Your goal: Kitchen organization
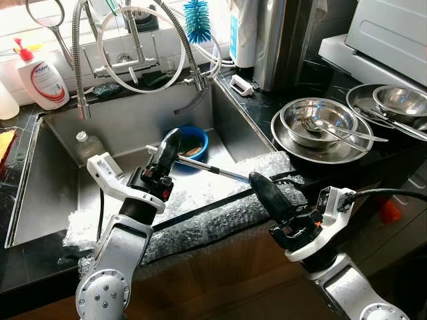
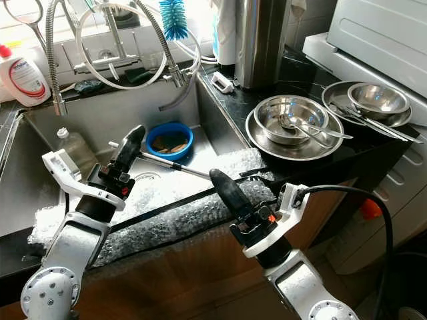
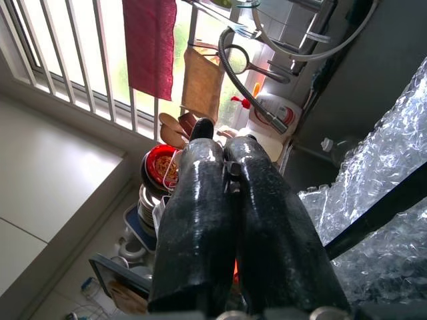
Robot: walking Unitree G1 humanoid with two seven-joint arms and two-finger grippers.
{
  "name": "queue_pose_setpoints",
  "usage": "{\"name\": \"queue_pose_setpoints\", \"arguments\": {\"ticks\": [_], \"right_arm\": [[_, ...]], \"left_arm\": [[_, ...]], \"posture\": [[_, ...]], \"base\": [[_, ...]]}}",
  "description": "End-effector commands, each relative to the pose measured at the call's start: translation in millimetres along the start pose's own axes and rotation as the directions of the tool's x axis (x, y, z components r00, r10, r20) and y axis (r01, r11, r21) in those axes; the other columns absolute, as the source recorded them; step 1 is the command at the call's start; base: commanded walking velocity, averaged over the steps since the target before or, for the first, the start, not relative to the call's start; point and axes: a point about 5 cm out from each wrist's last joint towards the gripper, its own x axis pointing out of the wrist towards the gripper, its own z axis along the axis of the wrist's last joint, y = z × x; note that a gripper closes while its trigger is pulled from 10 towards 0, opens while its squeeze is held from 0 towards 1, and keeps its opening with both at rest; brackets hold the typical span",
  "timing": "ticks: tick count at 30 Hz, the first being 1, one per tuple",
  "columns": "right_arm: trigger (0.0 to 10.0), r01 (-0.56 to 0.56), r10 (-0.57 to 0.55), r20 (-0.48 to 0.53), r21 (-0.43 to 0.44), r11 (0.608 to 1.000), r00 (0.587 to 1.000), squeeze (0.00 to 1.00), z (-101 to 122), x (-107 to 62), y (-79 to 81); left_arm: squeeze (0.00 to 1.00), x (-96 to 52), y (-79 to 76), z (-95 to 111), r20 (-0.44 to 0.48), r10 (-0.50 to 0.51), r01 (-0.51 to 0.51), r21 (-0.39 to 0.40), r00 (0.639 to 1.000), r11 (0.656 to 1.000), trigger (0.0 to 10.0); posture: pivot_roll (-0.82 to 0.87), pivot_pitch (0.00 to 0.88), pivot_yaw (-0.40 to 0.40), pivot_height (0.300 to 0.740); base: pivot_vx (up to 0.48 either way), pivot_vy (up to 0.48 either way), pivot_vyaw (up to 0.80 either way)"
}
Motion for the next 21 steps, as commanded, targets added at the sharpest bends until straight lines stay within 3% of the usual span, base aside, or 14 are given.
{"name": "queue_pose_setpoints", "arguments": {"ticks": [1,21], "right_arm": [[10.0,-0.024,0.025,-0.008,0.004,1.000,1.000,0.00,-2.4,1.0,2.6],[10.0,-0.016,0.016,0.005,0.007,1.000,1.000,0.00,-2.1,0.1,-0.2]], "left_arm": [[0.00,-1.4,-5.9,2.0,0.033,-0.012,0.013,-0.030,0.999,0.999,0.0],[0.00,-6.1,-8.3,-0.2,0.024,-0.009,0.012,-0.093,1.000,0.996,0.0]], "posture": [[-0.15,0.052,0.092,0.740],[-0.14,0.055,0.093,0.740]], "base": [[0.000,0.000,0.00],[0.000,0.000,0.00]]}}
